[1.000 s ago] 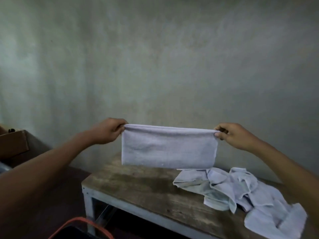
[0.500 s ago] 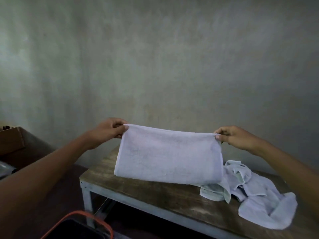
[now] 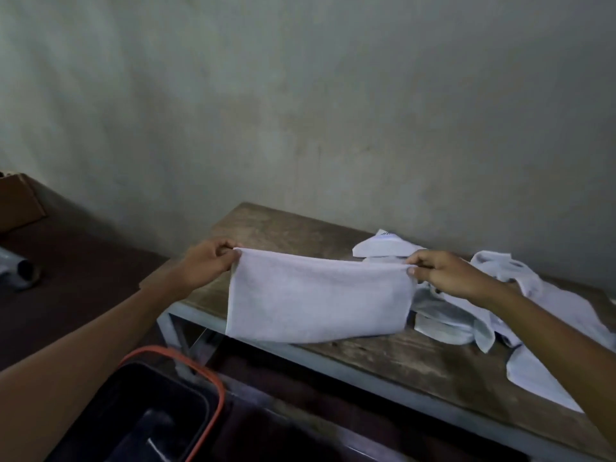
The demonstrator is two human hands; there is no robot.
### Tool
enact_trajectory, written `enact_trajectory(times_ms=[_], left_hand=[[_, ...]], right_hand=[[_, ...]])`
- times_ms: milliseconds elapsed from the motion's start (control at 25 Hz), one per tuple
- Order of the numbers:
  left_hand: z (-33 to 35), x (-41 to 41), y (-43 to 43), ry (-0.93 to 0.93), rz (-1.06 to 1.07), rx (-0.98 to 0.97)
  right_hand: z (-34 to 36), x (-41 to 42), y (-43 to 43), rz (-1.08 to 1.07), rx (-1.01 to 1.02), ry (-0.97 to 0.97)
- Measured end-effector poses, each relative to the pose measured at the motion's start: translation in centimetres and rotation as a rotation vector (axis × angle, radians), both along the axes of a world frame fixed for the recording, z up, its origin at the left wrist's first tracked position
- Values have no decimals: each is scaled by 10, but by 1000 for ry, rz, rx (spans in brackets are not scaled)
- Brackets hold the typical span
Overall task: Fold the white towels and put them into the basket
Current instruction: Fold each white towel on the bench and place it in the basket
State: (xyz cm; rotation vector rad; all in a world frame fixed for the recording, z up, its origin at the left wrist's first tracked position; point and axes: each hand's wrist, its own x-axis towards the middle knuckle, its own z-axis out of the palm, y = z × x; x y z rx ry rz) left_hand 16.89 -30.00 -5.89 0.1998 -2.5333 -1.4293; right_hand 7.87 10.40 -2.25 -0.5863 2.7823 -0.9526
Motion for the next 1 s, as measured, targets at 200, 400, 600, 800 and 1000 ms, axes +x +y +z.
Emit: enact_trajectory(times_ms=[200,400,600,800,1000], left_hand=[[-61,-41,5,-203,94,-195],[-90,-74,7,-146,205,-322],[-82,-79,16,-38,324,-399],[-82,-42,78,33,-5,-805],[-106,-35,62,-200,-26,-925]], right_hand=[[-58,-39,-24,121,376,62],[-84,-55,-41,98,602,257],[-84,-46,-52,-79,544,451],[-96,0,-112,52,253,521],[-138,12,-131,104,423,183]])
